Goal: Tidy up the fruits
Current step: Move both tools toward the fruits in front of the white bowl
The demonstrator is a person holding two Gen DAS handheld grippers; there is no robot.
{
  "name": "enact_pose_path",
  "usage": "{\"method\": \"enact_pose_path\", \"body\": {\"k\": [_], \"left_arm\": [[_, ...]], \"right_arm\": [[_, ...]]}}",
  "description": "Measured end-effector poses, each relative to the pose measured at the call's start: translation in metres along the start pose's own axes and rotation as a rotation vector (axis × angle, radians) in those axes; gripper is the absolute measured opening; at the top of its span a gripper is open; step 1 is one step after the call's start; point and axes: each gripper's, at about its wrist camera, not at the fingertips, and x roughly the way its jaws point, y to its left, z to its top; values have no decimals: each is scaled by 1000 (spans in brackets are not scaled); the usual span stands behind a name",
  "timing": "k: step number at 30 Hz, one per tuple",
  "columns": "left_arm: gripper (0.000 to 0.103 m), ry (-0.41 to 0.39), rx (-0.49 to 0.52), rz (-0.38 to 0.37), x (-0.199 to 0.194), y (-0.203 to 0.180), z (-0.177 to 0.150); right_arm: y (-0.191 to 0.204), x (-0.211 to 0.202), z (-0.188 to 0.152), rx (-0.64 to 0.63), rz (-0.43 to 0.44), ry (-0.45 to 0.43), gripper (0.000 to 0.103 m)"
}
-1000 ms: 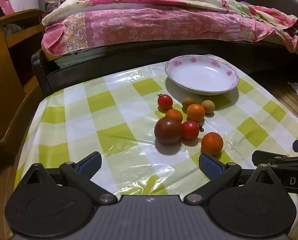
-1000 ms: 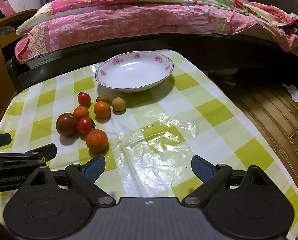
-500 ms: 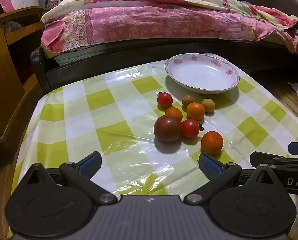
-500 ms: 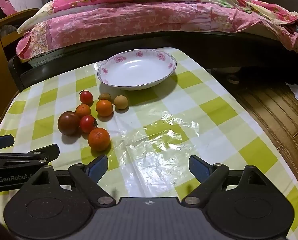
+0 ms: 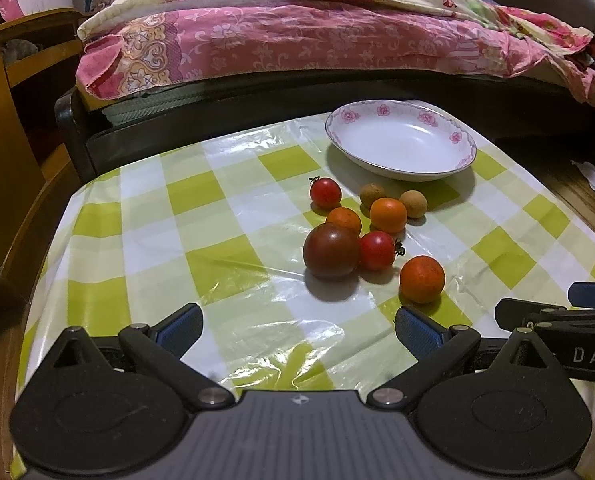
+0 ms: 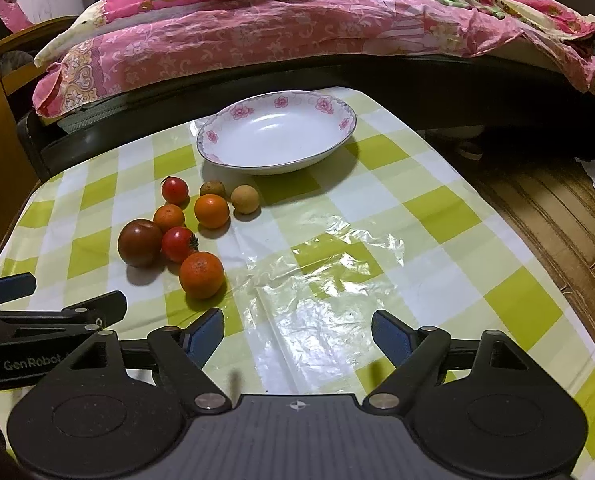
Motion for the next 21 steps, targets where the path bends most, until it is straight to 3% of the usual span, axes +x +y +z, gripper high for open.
{"method": "enact_pose_path", "body": {"k": [21], "left_arm": [[103, 13, 7, -9, 5, 1, 1]], "right_arm": [[2, 6, 2, 0, 49, 24, 74]]}}
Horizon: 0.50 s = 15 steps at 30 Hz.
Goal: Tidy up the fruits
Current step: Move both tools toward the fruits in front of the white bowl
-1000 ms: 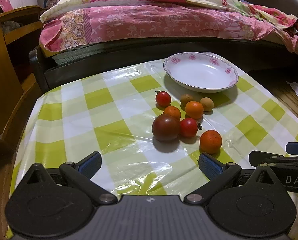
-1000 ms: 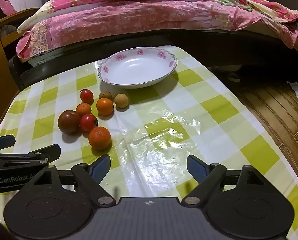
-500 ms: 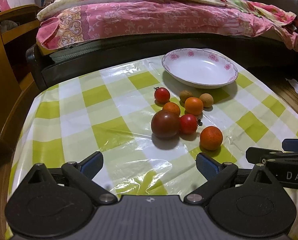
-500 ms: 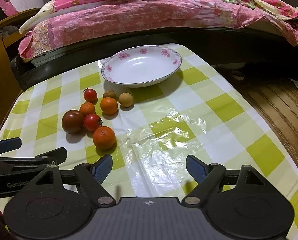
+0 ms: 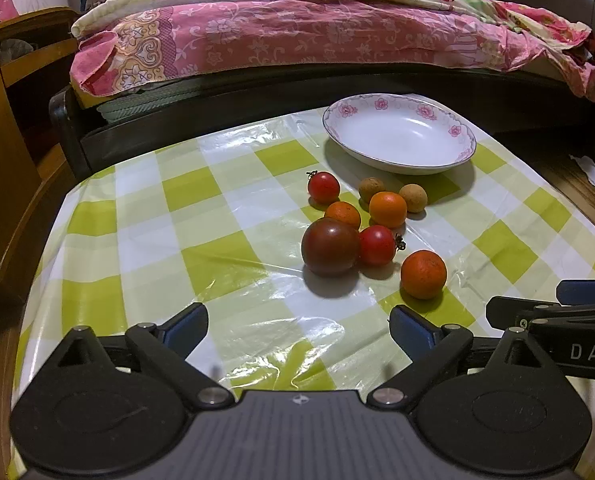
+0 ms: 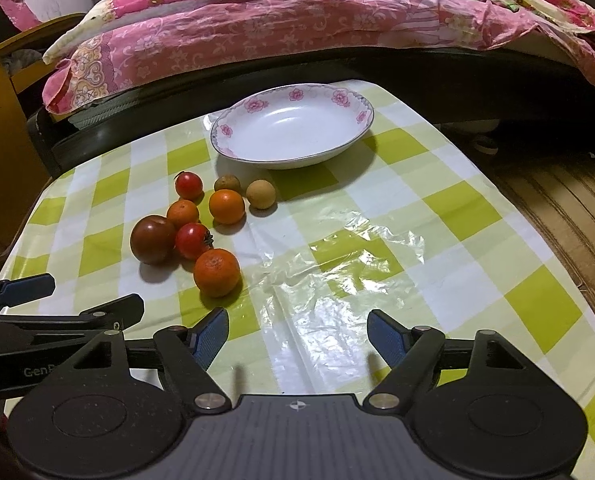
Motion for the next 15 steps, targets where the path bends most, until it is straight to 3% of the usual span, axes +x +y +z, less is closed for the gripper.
{"method": "enact_pose_path", "body": {"k": [15], "left_arm": [[100, 9, -27, -12, 4, 5, 2]], "right_arm": [[2, 5, 1, 0, 21, 13, 73]]}}
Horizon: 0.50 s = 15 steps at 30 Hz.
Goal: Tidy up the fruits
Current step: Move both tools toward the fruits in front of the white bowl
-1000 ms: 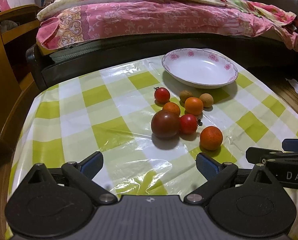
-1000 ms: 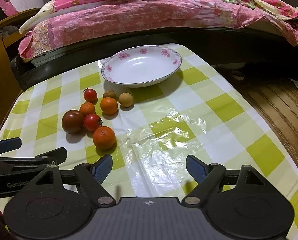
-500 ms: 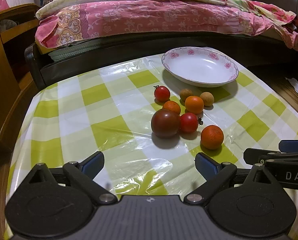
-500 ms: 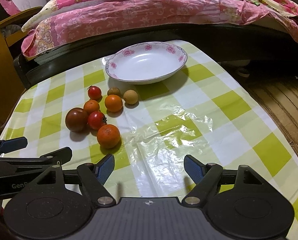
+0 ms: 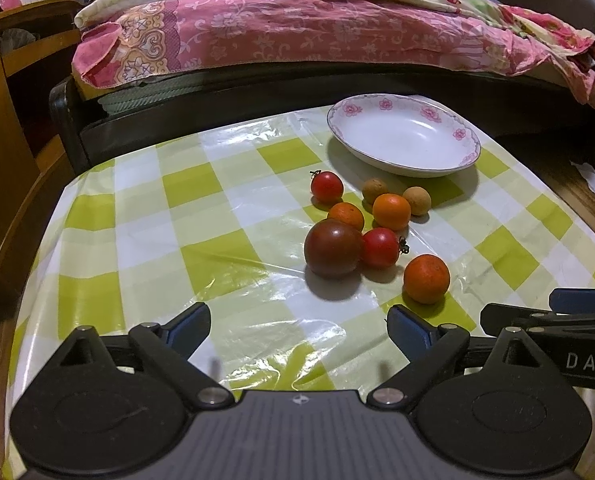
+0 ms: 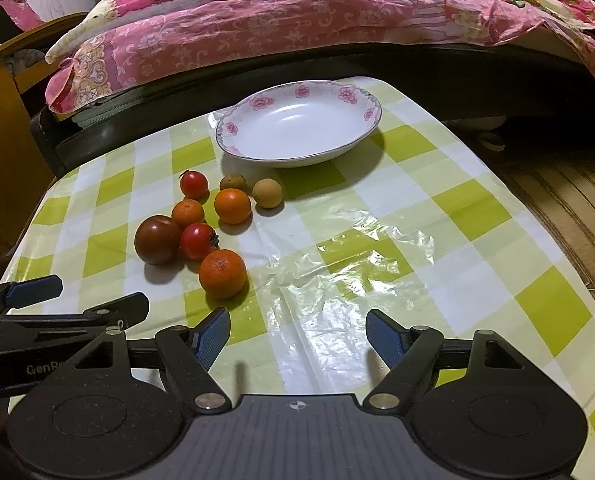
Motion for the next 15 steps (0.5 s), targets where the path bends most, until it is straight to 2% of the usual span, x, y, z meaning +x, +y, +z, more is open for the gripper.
{"method": "enact_pose_path", "body": {"k": [15], "left_arm": [[96, 1, -13, 4, 9, 9, 4]], "right_arm": [[7, 13, 10, -44, 38, 19, 72]]}}
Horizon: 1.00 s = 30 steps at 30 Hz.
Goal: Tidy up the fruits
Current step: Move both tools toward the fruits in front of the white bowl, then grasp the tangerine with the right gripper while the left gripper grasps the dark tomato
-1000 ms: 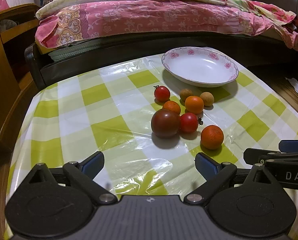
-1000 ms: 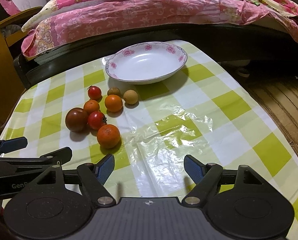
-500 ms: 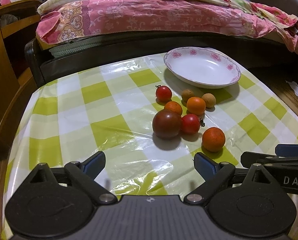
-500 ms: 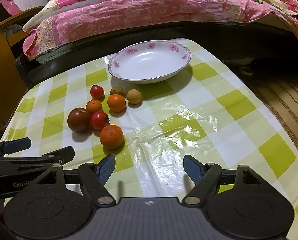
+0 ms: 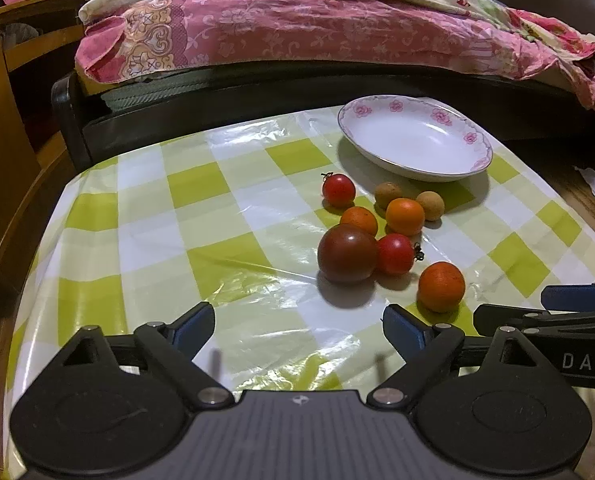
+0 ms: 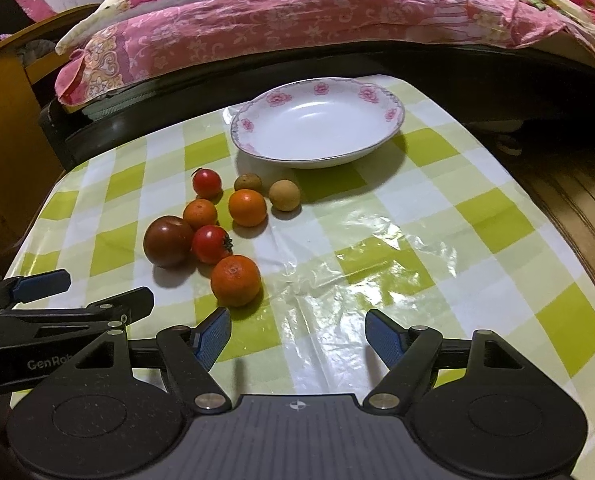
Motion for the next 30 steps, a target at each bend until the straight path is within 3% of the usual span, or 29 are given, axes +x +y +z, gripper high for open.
{"method": "enact_pose_path", "body": {"k": [11, 18, 28, 29, 30], "left_arm": [[96, 11, -20, 4, 11, 17, 5], [95, 4, -11, 5, 16, 23, 8], [95, 9, 19, -1, 23, 22, 9], [95, 7, 34, -3, 23, 20, 8], [95, 3, 56, -2, 23, 17, 8]], "right_arm": [[10, 18, 15, -93, 66, -1, 68], [15, 34, 23, -121, 119, 30, 48], [17, 42, 26, -142, 151, 47, 47], [17, 42, 26, -147, 156, 47, 42], [17, 41, 26, -148, 174, 51, 29]]}}
